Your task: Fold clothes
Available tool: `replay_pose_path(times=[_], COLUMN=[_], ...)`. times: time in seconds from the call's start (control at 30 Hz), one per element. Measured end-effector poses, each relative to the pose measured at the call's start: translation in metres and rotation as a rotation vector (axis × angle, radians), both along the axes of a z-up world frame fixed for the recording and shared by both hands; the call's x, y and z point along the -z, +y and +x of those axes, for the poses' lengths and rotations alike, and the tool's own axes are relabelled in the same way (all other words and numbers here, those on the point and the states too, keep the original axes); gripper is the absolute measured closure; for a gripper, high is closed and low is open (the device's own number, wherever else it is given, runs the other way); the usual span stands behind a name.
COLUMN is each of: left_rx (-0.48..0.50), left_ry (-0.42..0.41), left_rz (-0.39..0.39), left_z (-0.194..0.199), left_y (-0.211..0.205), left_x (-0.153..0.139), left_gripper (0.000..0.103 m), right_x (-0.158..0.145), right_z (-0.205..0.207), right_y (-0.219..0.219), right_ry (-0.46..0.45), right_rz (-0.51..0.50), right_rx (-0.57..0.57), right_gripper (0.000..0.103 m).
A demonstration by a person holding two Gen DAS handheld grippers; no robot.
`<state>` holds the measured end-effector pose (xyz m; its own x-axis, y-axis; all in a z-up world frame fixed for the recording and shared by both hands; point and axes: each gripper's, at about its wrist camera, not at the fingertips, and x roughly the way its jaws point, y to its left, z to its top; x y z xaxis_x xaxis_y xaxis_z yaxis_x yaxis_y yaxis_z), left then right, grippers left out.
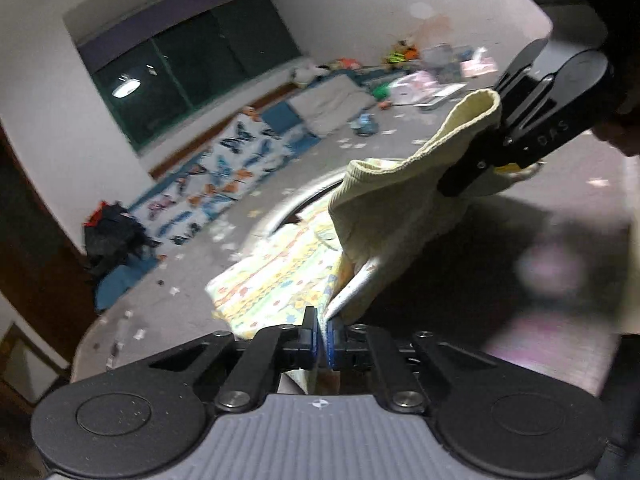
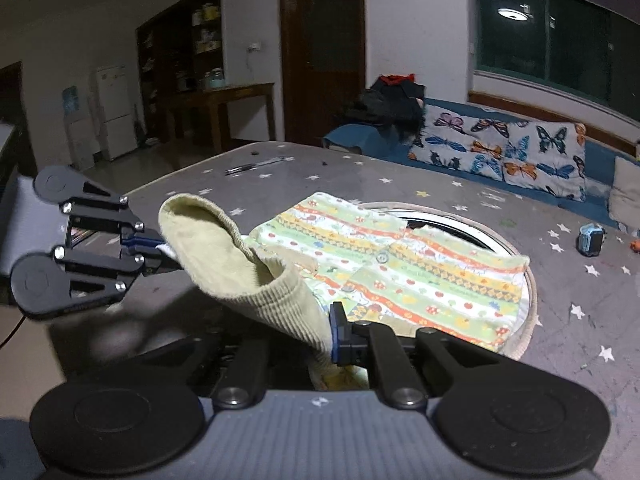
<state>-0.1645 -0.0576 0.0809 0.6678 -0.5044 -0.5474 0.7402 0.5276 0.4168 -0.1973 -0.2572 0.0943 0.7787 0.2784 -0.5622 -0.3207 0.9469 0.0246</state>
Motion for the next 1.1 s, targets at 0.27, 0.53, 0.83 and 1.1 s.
replay_pose_path(times=[0.27,0.53,0.83,1.1], left_rx=[0.1,0.082,-0.06,-0.203], left_ry=[0.174,0.265,0.333,0.39], left_rz=[0.041,-0.018,-0.05,-0.047], left_z=[-0.048,-0.01,0.103,0.151], left_y=[0.025,0.021,-0.015,-0.038], left_x=[-0.025,-0.038,-0.023,0.025], left_gripper=[0.098,0.097,0.097,0.094], right_x=[-0.028,-0.043,-0.04,0.03], right_z=[-0.071,-0.051,0.063,0.132], right_y=[0.016,0.018,-0.006,-0.028], right_ry=[0.104,0.146,0.214,0.277], right_rz=[0.003,-0.024,-0.035,0.077], right_rx=[-0.125,-0.151,-0.1,0.122], right_gripper=[0.095,0.095,0.095,0.088])
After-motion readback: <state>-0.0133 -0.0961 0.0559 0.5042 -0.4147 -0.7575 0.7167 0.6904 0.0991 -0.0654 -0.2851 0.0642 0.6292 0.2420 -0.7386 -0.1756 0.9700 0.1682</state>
